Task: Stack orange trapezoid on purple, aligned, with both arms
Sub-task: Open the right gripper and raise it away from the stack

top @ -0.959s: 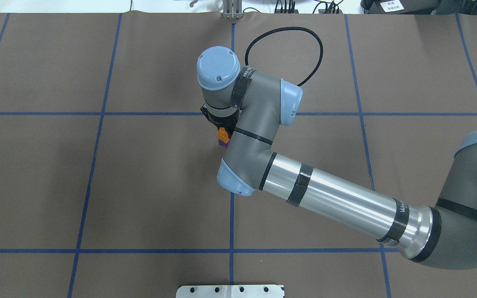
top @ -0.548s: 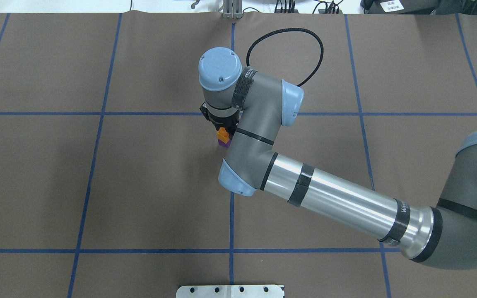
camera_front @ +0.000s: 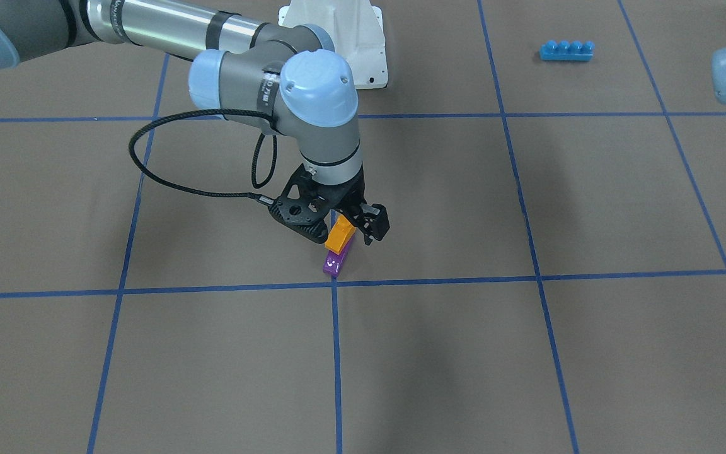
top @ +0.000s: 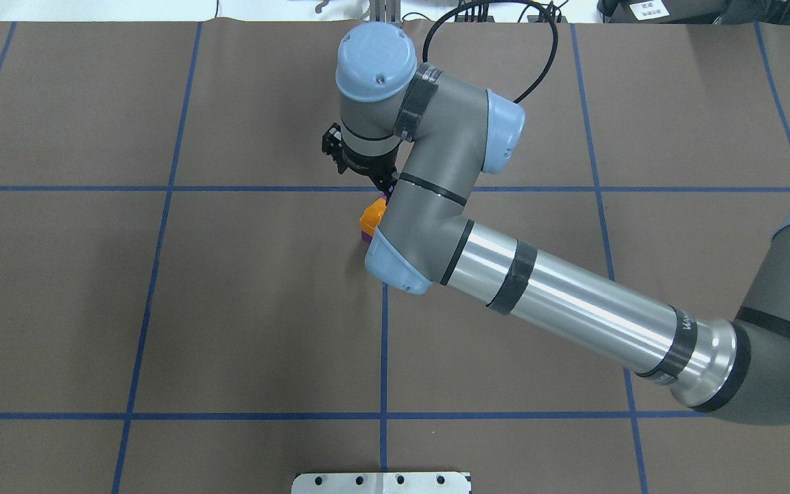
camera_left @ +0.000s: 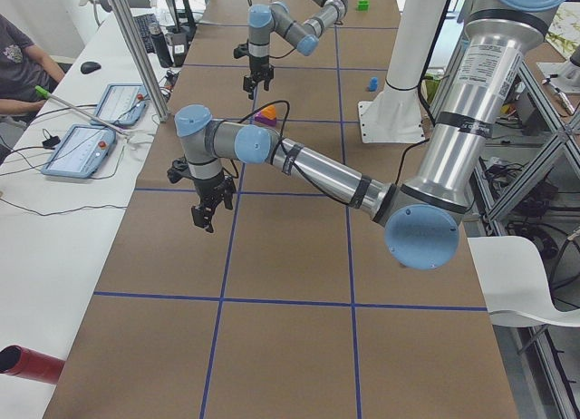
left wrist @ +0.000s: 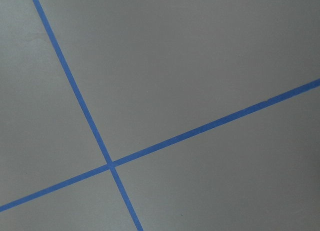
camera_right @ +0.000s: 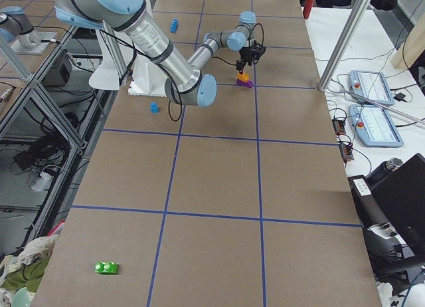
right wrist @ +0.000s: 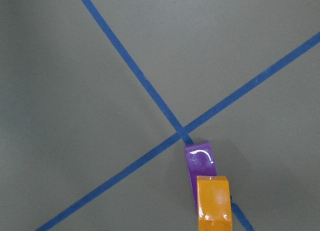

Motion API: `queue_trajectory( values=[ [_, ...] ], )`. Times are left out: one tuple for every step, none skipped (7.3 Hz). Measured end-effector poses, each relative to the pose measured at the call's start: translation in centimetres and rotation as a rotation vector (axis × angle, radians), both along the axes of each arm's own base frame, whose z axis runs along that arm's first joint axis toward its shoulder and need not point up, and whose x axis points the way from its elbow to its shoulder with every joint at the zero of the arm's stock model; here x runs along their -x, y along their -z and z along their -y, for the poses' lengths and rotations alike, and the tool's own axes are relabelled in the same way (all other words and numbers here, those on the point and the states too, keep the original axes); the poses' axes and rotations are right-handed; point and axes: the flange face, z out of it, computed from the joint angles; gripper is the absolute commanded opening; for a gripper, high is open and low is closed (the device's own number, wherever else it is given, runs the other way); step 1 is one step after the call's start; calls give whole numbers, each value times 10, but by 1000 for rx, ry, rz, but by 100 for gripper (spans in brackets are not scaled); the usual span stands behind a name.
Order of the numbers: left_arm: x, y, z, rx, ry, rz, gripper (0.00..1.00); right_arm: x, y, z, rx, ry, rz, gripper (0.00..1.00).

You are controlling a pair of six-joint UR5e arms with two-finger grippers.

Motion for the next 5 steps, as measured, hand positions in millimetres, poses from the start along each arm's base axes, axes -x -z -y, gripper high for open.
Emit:
queue_trajectory(
  values=[
    [18,-4,-1,-16,-4,-21,100,-45,11,-3,-52,25,-7,100],
    [38,-20,-8,-20,-2,-37,100,-99,-2,-8,-132,80,-43,100],
    [54,-44,-22,-29,6,-45,100,-159,-37,-4,-196,142,-81,100],
    [64,-64,-34,-41,30,-50,100,-226,-94,11,-235,208,-108,100],
    [72,-76,-40,-41,64,-54,100,-297,-165,26,-280,285,-139,100]
  ],
)
